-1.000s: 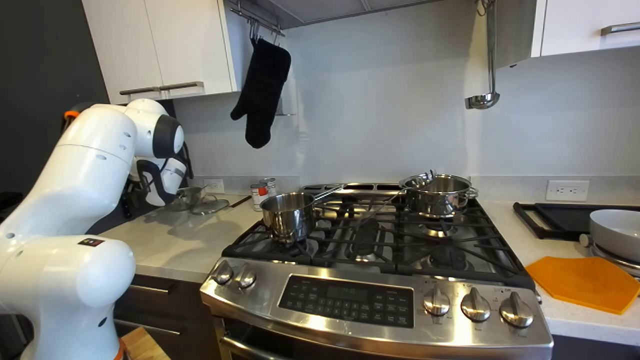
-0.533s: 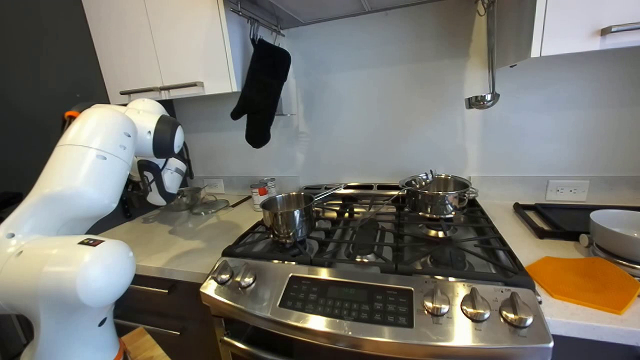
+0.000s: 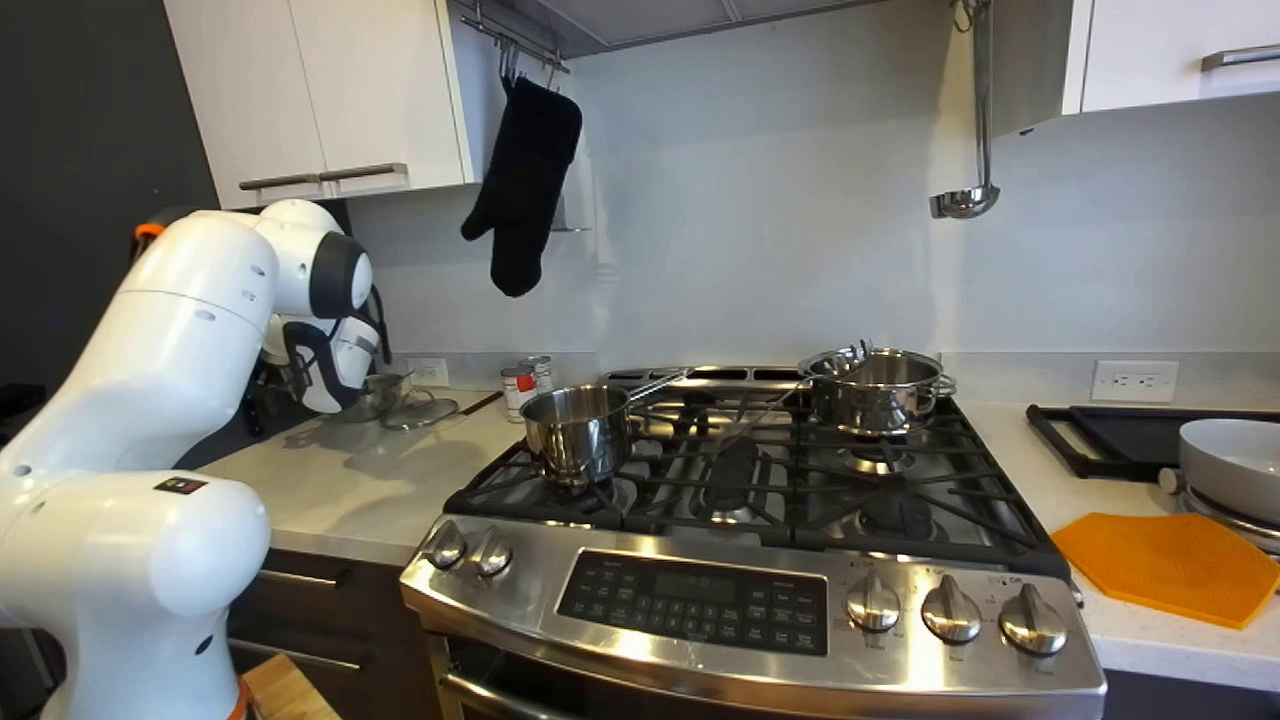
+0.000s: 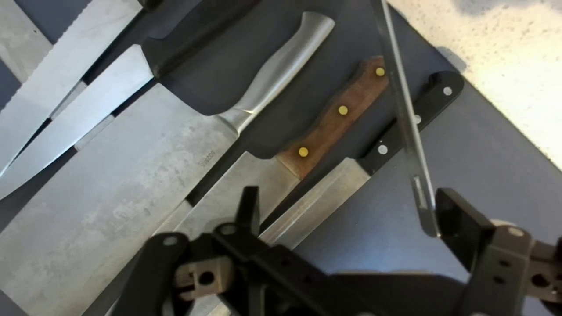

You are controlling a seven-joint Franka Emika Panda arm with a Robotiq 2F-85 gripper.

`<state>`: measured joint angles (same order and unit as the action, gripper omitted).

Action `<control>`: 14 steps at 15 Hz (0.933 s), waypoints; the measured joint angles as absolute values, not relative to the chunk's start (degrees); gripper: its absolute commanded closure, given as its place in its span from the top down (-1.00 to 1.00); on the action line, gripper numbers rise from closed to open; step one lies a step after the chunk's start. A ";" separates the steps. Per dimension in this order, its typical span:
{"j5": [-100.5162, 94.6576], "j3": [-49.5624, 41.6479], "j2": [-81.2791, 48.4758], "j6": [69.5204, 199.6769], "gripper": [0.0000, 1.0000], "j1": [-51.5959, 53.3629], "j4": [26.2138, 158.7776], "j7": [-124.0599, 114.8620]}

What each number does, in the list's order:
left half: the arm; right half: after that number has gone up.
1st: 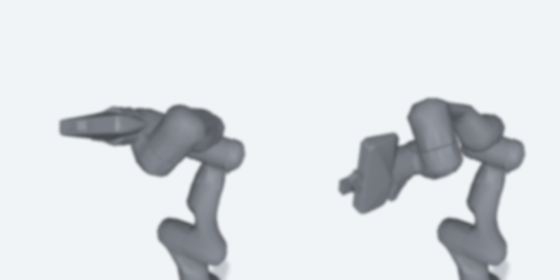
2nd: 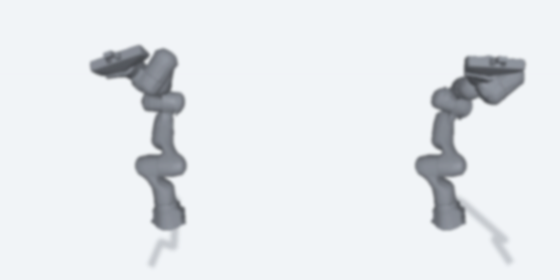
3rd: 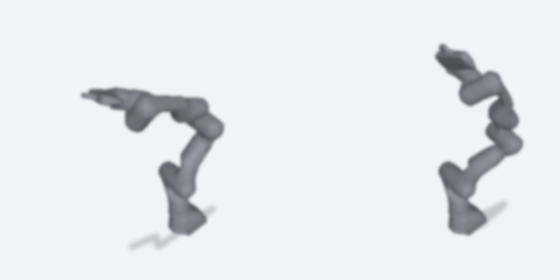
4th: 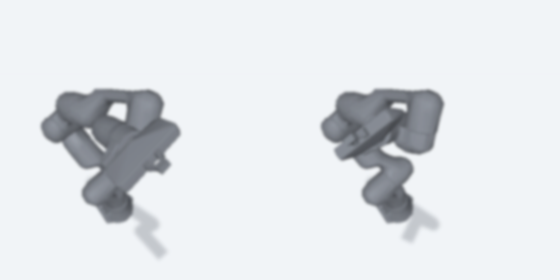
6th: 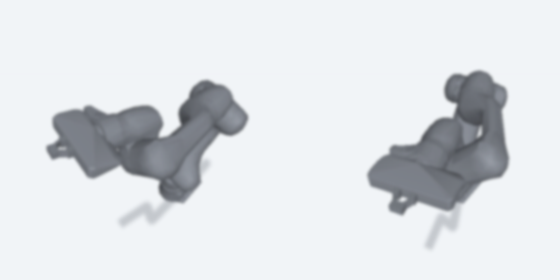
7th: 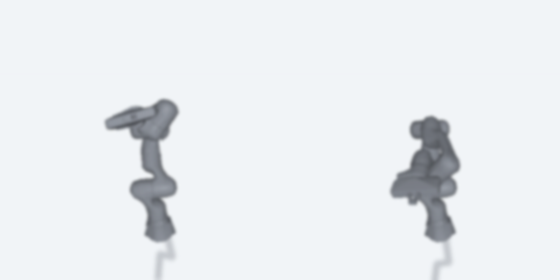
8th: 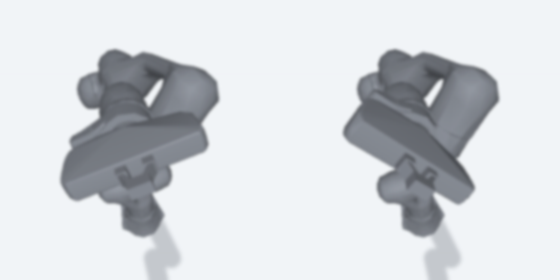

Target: Remove the serving spoon from the left pot

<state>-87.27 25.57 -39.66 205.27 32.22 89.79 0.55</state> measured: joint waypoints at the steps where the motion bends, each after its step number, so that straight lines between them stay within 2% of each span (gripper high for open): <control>1: -87.81 25.57 -39.66 205.39 1.00 32.11 89.78 -0.13; 14: -94.48 24.08 -36.26 205.61 1.00 31.73 90.58 -18.20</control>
<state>-94.48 24.08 -36.26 205.61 31.73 90.58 -18.20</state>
